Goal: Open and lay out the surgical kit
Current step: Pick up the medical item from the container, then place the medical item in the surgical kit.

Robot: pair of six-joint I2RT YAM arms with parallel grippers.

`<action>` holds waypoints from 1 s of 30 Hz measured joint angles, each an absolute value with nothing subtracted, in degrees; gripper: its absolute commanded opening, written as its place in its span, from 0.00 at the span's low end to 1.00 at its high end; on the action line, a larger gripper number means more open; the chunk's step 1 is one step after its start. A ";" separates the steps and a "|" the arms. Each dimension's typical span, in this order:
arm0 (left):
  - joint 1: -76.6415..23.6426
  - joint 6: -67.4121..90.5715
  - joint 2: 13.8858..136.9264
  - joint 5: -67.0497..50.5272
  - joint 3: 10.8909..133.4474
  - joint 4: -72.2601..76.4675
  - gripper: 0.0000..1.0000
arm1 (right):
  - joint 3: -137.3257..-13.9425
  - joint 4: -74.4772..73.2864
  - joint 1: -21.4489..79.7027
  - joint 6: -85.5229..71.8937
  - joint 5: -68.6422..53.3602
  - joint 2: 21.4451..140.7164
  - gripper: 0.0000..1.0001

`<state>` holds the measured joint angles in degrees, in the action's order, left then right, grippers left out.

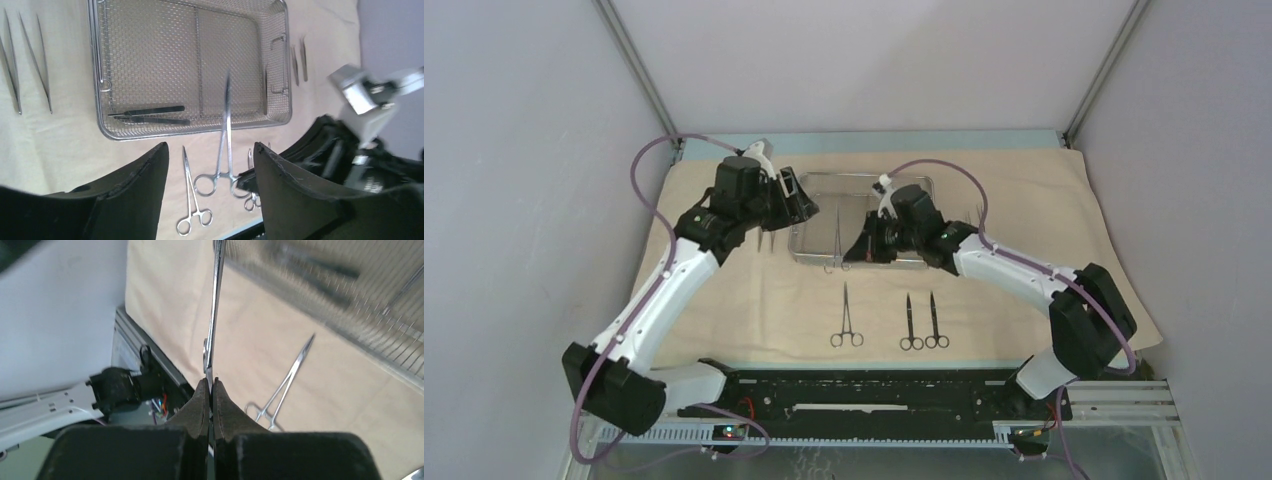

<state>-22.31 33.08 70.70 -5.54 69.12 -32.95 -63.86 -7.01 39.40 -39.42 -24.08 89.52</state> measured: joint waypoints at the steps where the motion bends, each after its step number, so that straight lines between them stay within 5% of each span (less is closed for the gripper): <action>1: -22.28 33.08 69.32 -5.85 68.38 -32.93 0.69 | -62.19 -7.05 40.80 -40.18 -23.49 88.73 0.00; 15: -21.85 33.04 60.40 -9.32 62.17 -31.97 0.70 | -51.68 2.57 57.39 -51.86 -16.75 90.52 0.00; 30: -21.82 32.99 60.14 -10.79 61.04 -31.99 0.70 | -46.50 14.57 59.88 -62.65 -12.51 98.39 0.00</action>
